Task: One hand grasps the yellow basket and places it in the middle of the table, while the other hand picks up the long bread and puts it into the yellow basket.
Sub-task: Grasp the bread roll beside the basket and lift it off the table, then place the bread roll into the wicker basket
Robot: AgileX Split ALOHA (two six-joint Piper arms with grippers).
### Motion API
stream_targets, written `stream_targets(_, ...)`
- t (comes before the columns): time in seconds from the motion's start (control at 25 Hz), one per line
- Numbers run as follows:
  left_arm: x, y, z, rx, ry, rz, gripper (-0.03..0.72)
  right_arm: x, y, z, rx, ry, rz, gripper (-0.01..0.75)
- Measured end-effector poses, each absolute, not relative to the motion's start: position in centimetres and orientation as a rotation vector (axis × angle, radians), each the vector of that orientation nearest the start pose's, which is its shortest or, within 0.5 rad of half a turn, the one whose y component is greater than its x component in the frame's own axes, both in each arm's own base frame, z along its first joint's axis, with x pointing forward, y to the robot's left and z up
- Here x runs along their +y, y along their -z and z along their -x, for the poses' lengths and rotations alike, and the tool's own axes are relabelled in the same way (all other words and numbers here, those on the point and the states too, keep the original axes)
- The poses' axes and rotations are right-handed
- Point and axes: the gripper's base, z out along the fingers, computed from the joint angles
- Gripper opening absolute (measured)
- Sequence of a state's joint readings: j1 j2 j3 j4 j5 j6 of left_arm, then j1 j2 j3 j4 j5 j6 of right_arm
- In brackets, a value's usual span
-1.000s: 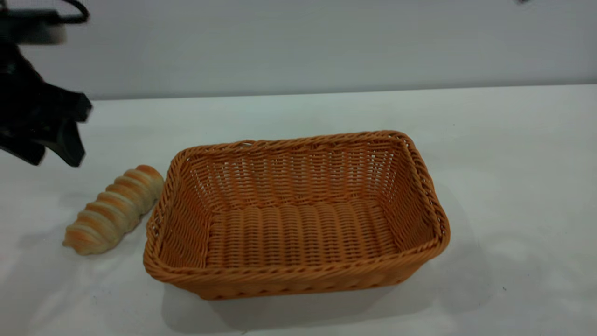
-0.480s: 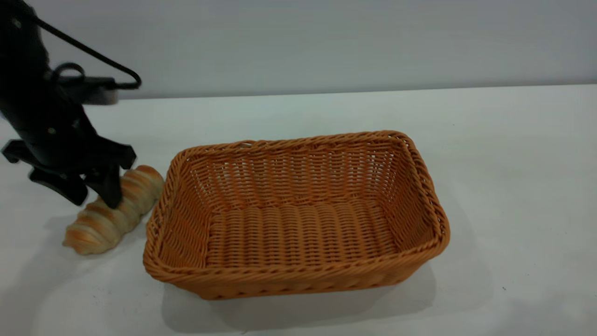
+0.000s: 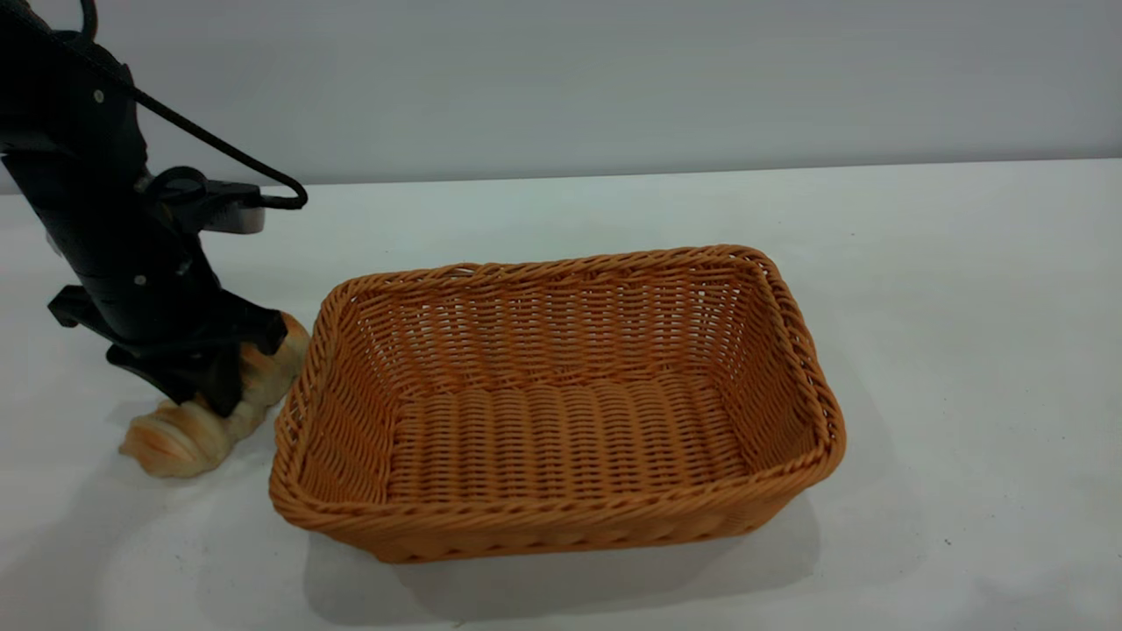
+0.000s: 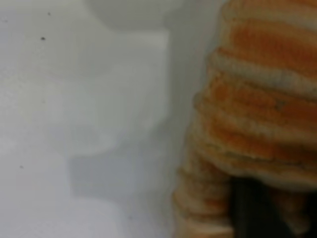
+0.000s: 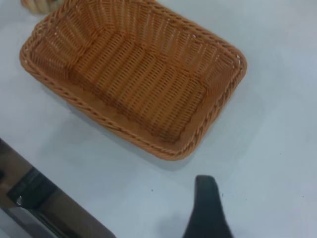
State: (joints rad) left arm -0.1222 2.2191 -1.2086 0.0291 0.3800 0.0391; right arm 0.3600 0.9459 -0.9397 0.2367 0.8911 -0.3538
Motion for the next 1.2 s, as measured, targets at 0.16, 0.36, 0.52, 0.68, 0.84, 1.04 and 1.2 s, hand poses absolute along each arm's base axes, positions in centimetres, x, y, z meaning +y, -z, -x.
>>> stream_targets(0.16, -4.3, -5.1, -39.1, 2.865, -0.083, -0.385, 0.066, 7.8, -35.3, -16.0, 2.250, -0.293, 0.744, 0.544)
stream_targets(0.36, -3.4, -7.2, -38.9, 2.889, -0.208, -0.352, 0.066, 7.8, -35.3, -15.9, 2.251, -0.293, 0.744, 0.544)
stream_targets(0.52, -3.8, -12.6, -39.5, 2.785, -0.179, -0.201, 0.066, 7.8, -35.3, -15.9, 2.253, -0.293, 0.745, 0.544)
stream_targets(0.68, -6.6, -17.7, -38.8, 2.661, -0.060, -0.190, 0.066, 7.8, -35.2, -15.9, 2.257, -0.294, 0.747, 0.544)
stream_targets(0.84, -11.3, -20.2, -37.6, 2.562, 0.070, -0.337, 0.066, 7.8, -35.2, -15.8, 2.267, -0.295, 0.753, 0.544)
stream_targets(1.04, -16.5, -19.8, -36.5, 2.510, 0.214, -0.457, 0.066, 7.6, -35.4, -15.5, 2.260, -0.295, 0.753, 0.544)
stream_targets(1.2, -19.4, -18.0, -35.8, 2.514, 0.291, -0.498, 0.066, 7.3, -36.0, -14.6, 2.222, -0.295, 0.747, 0.544)
